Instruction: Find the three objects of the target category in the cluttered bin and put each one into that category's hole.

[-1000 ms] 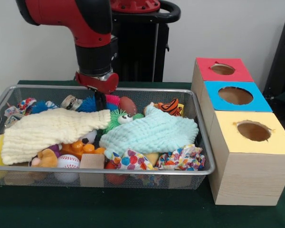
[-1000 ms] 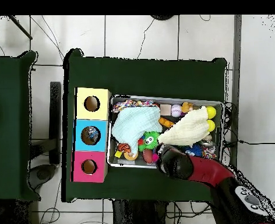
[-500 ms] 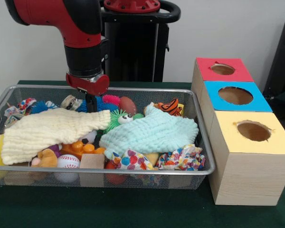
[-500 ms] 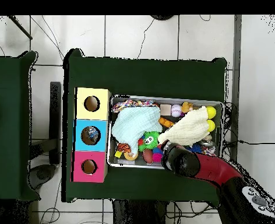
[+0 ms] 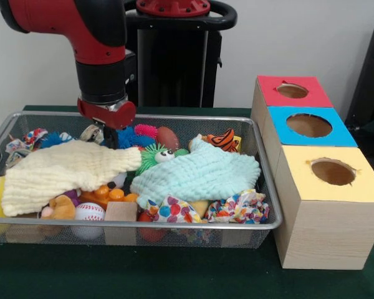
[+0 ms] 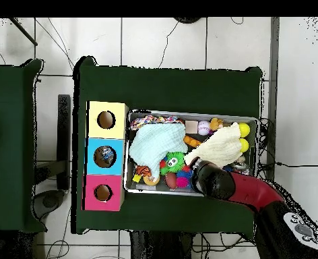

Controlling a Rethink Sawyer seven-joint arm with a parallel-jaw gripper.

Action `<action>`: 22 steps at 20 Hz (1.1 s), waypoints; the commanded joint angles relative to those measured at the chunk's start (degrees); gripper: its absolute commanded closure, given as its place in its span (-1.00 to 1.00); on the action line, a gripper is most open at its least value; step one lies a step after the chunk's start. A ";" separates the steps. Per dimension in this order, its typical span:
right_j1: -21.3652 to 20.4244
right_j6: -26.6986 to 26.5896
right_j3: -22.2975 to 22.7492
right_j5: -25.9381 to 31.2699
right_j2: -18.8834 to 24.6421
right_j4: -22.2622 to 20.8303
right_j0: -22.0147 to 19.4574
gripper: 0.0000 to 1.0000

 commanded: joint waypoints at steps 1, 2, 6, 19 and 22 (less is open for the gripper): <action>1.07 -2.76 -5.98 3.49 1.97 -1.86 -0.74 1.00; 1.10 -2.37 -5.62 3.03 1.93 -1.72 -1.05 1.00; 1.68 -3.09 -6.07 3.01 2.83 -1.63 -2.16 1.00; 2.27 -4.49 -8.44 3.53 2.54 -3.06 -2.92 1.00; 2.18 -3.86 -8.08 2.88 2.60 -2.94 -2.91 -1.00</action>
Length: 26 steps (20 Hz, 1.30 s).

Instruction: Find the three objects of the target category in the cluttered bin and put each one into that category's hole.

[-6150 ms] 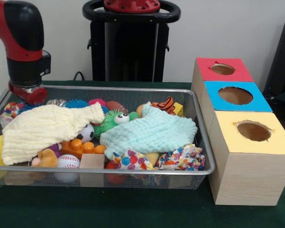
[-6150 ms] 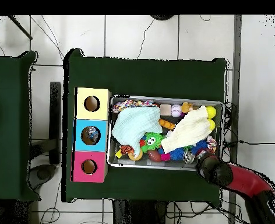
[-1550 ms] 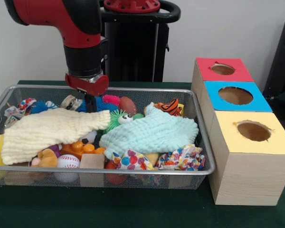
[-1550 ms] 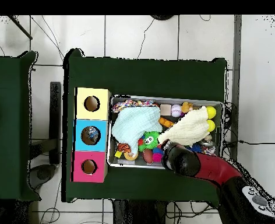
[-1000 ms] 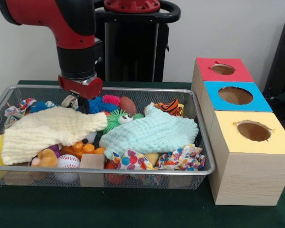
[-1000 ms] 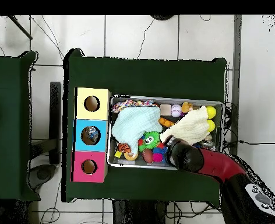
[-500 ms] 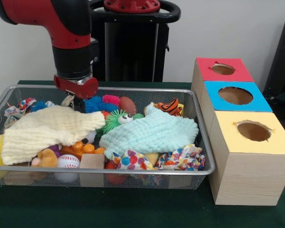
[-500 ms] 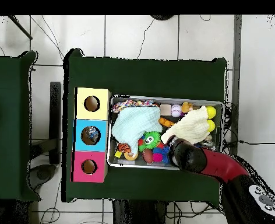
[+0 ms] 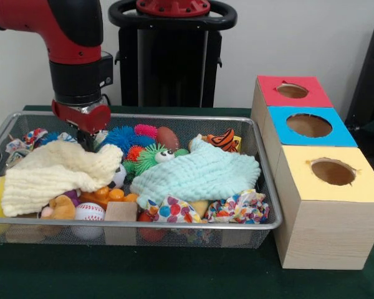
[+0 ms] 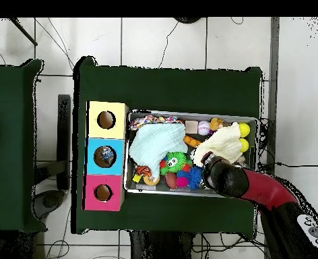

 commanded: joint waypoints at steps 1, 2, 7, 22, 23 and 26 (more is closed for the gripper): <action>1.96 -3.83 -4.83 3.06 2.55 -2.84 -0.27 -1.00; 2.00 -3.96 -5.02 3.28 2.60 -2.81 -0.32 -1.00; 2.08 -4.17 -5.39 2.85 2.28 -3.36 -0.32 -1.00; 3.22 -3.67 -11.50 9.06 1.59 -1.60 1.64 -1.00; 3.43 -3.16 -11.63 9.06 1.52 -1.39 1.65 -1.00; 4.90 -3.17 -13.02 9.53 2.23 -0.78 0.88 -1.00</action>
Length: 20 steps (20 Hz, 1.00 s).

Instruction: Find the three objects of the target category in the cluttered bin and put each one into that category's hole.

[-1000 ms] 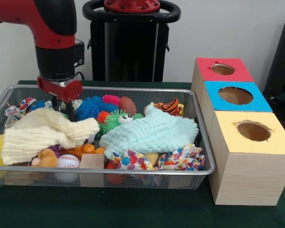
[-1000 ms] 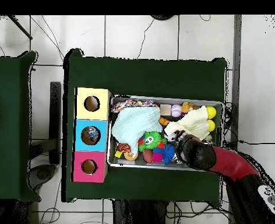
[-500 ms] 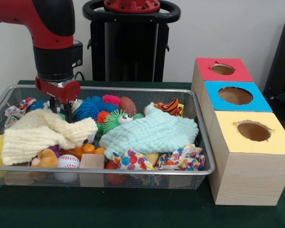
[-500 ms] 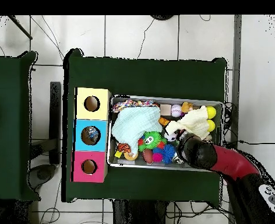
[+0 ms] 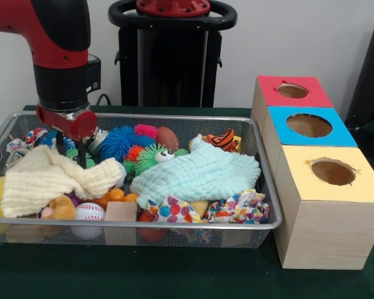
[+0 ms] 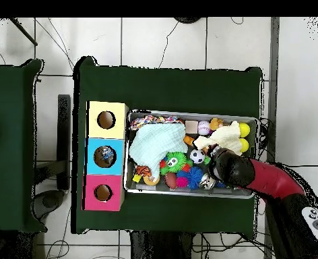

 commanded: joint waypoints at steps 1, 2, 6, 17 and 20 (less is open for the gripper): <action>4.16 -3.27 -7.56 4.87 2.38 -0.78 -0.07 -1.00; 4.07 -3.40 -7.27 4.38 2.41 -1.00 -0.48 -1.00; 3.71 -5.01 -6.67 3.76 3.15 -1.69 -2.24 -1.00; 4.29 -5.33 -7.39 2.44 3.54 -2.50 -3.30 -1.00; 5.02 -8.60 -9.14 4.60 4.42 -3.47 -3.62 -1.00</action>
